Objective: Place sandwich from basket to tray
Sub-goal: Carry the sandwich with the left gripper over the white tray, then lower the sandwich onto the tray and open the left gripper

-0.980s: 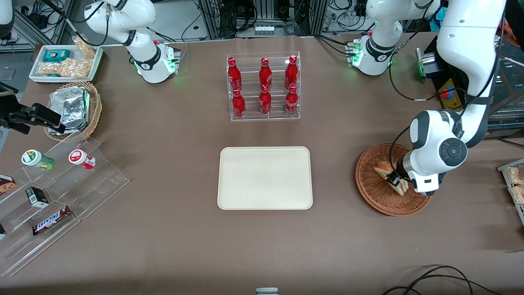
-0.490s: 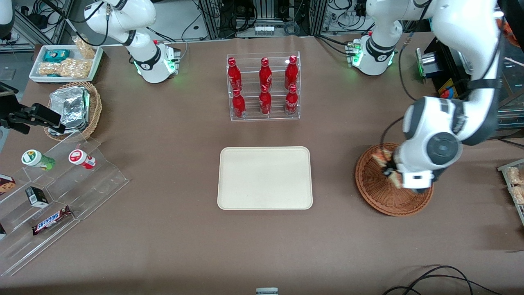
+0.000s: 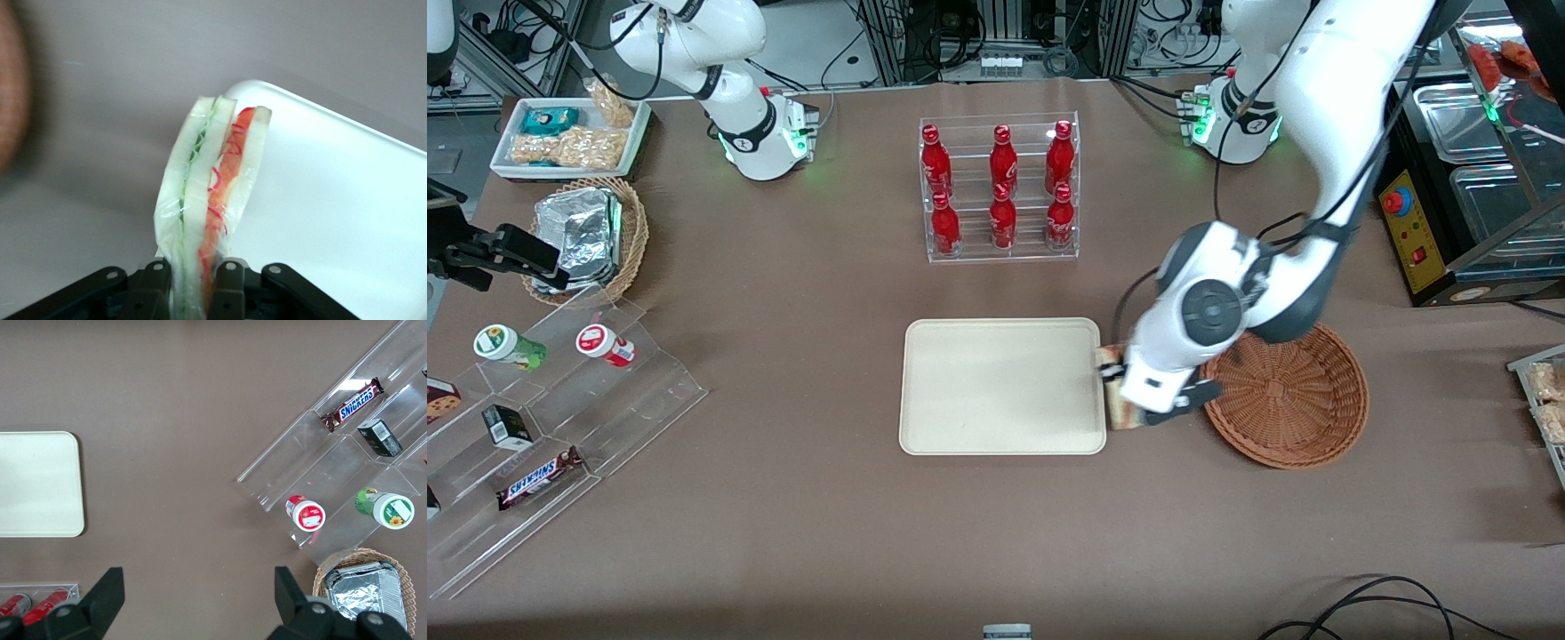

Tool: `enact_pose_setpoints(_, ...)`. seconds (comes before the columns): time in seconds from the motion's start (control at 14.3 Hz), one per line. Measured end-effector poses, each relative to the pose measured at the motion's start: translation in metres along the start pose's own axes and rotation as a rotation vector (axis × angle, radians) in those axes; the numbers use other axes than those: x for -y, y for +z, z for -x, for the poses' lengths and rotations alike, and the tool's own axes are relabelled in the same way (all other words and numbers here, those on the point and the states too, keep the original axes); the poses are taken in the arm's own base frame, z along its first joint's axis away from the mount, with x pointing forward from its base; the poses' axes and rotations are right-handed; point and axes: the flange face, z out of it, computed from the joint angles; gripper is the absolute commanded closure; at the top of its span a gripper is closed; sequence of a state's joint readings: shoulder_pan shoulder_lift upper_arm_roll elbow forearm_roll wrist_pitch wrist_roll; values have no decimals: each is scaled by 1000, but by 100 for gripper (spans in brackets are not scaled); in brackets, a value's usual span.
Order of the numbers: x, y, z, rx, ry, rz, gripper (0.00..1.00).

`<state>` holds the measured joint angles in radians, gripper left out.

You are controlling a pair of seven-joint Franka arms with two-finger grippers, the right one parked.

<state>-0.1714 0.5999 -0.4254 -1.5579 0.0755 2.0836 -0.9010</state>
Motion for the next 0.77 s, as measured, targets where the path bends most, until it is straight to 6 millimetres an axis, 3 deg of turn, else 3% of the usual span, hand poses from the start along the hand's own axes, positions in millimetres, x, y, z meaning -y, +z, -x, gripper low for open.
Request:
enact_pose_setpoints(0.14,-48,14,25,-25,78,45,94)
enact_pose_setpoints(0.35,-98,58,65,-82,137,64,95)
enact_pose_setpoints(0.56,-117,94,76,-111,152,32,94)
enact_pose_setpoints(0.77,-117,104,71,-106,146,29,91)
